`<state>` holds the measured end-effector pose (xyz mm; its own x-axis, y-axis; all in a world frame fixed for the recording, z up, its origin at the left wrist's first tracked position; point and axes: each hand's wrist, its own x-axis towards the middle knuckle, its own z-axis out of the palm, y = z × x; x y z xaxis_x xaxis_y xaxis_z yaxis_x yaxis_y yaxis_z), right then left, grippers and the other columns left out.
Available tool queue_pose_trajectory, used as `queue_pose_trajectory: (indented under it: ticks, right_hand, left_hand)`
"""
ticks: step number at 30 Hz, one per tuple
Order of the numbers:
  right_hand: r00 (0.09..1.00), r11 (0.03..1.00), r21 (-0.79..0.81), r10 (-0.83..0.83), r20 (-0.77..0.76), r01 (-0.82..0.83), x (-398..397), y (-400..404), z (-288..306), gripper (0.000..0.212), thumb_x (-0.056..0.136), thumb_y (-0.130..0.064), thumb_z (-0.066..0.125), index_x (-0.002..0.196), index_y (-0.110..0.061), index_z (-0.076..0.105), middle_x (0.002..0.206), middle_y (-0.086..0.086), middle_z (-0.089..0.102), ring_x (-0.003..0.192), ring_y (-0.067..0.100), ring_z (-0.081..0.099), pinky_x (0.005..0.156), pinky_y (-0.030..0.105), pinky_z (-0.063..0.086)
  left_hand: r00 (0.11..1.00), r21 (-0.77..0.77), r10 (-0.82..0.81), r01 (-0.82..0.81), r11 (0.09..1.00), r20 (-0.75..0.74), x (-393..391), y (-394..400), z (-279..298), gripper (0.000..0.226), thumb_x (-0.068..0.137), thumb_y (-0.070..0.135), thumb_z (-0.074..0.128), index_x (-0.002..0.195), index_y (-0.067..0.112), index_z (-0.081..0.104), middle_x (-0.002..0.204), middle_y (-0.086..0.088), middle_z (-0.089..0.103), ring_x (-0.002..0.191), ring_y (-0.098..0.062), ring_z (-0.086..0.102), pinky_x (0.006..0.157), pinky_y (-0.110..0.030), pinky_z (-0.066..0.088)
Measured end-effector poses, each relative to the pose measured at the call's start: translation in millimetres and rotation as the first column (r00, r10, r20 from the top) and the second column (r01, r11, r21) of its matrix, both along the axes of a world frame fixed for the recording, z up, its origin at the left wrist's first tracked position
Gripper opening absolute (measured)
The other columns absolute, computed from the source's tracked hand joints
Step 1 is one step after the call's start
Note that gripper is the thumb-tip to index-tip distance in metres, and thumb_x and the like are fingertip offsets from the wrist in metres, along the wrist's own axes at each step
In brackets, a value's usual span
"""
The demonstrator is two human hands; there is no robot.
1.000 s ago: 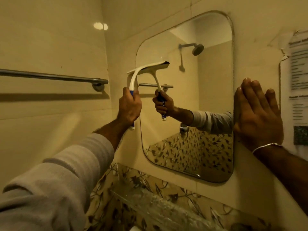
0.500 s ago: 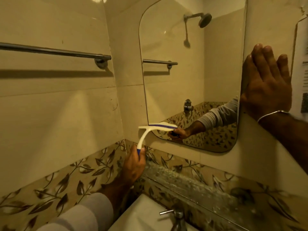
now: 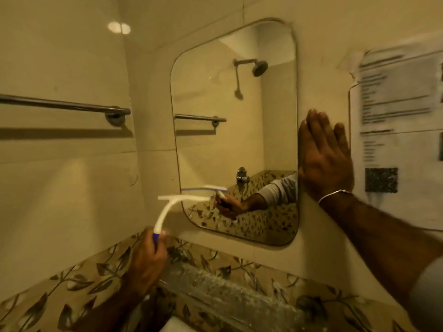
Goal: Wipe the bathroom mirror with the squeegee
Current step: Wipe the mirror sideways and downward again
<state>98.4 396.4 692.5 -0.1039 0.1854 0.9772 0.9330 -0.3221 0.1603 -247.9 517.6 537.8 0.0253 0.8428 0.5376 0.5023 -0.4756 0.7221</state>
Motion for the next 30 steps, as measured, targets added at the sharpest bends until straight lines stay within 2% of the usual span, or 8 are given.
queue_pose_trajectory:
  ticks: [4, 8, 11, 15, 18, 23, 27, 30]
  right_hand:
    - [1.0, 0.999, 0.034, 0.008, 0.019, -0.008, 0, 2, 0, 0.073, 0.086, 0.003, 0.06, 0.153, 0.003, 0.031, 0.163, 0.021, 0.021, 0.153, 0.033, 0.015, 0.125, 0.047, 0.004]
    - [0.999, 0.997, 0.066, 0.026, 0.029, -0.028, 0, 3, -1, 0.06, 0.094, -0.01, 0.043, 0.151, 0.003, 0.034, 0.162, 0.021, 0.025, 0.152, 0.034, 0.019, 0.125, 0.049, 0.009]
    - [0.999, 0.998, 0.056, 0.032, 0.026, -0.034, 0, 3, -1, 0.061, 0.093, -0.014, 0.039, 0.152, 0.003, 0.033, 0.162, 0.02, 0.024, 0.152, 0.034, 0.018, 0.124, 0.05, 0.01]
    - [0.999, 0.998, 0.052, 0.019, 0.031, -0.021, 2, 3, -1, 0.066, 0.089, -0.01, 0.049, 0.152, 0.003, 0.032, 0.162, 0.021, 0.023, 0.152, 0.035, 0.018, 0.124, 0.051, 0.01]
    - [0.999, 0.998, 0.057, 0.012, 0.034, -0.014, 3, 4, -1, 0.067, 0.088, -0.011, 0.048, 0.152, 0.003, 0.032, 0.162, 0.021, 0.023, 0.152, 0.035, 0.018, 0.124, 0.051, 0.01]
    - [0.999, 0.998, 0.051, 0.019, 0.03, -0.02, 2, 4, -1, 0.067, 0.089, -0.011, 0.049, 0.152, 0.002, 0.03, 0.162, 0.02, 0.022, 0.152, 0.034, 0.017, 0.124, 0.052, 0.011]
    - [0.999, 0.997, 0.068, 0.043, 0.025, -0.044, 2, 4, -2, 0.068, 0.09, -0.004, 0.057, 0.152, 0.003, 0.031, 0.162, 0.02, 0.023, 0.152, 0.034, 0.017, 0.125, 0.046, 0.003]
    - [0.999, 0.997, 0.059, 0.04, 0.012, -0.041, 1, 3, -2, 0.073, 0.086, 0.0, 0.059, 0.153, 0.002, 0.03, 0.163, 0.02, 0.022, 0.152, 0.035, 0.017, 0.124, 0.043, -0.001]
  left_hand:
    - [0.996, 0.227, -0.048, 0.029, 0.974, 0.078, 14, 3, 103, 0.016, 0.101, 0.033, 0.042, 0.103, 0.018, 0.047, 0.064, -0.008, 0.053, 0.047, -0.019, 0.051, 0.043, -0.031, 0.045]
    - [0.978, 0.37, -0.12, 0.049, 0.928, 0.17, 39, 7, 211, 0.017, 0.101, 0.03, 0.043, 0.111, 0.017, 0.044, 0.07, -0.002, 0.052, 0.053, -0.014, 0.052, 0.046, -0.025, 0.046]
    - [0.963, 0.418, -0.134, 0.024, 0.908, 0.235, 59, 13, 271, 0.026, 0.1, 0.034, 0.041, 0.115, 0.013, 0.044, 0.075, -0.001, 0.053, 0.059, -0.014, 0.053, 0.055, -0.031, 0.05]
    - [0.945, 0.439, -0.143, 0.0, 0.899, 0.294, 85, 19, 319, 0.031, 0.1, 0.038, 0.038, 0.117, 0.013, 0.042, 0.078, 0.001, 0.052, 0.062, -0.012, 0.053, 0.064, -0.035, 0.053]
    - [0.952, 0.407, -0.146, 0.024, 0.913, 0.271, 102, 23, 322, 0.037, 0.1, 0.04, 0.037, 0.124, 0.012, 0.041, 0.084, -0.001, 0.053, 0.064, -0.011, 0.053, 0.066, -0.034, 0.054]
    - [0.958, 0.414, -0.155, 0.043, 0.909, 0.241, 111, 23, 281, 0.031, 0.101, 0.038, 0.036, 0.115, 0.011, 0.041, 0.074, 0.001, 0.049, 0.059, -0.011, 0.051, 0.056, -0.031, 0.051]
    - [0.965, 0.428, -0.193, 0.101, 0.898, 0.177, 108, 14, 217, 0.025, 0.102, 0.037, 0.036, 0.112, 0.015, 0.04, 0.068, 0.0, 0.049, 0.051, -0.012, 0.049, 0.046, -0.032, 0.047]
    - [0.971, 0.393, -0.204, 0.141, 0.909, 0.124, 105, 0, 147, 0.021, 0.102, 0.033, 0.037, 0.113, 0.016, 0.04, 0.063, -0.001, 0.049, 0.045, -0.012, 0.048, 0.04, -0.028, 0.044]
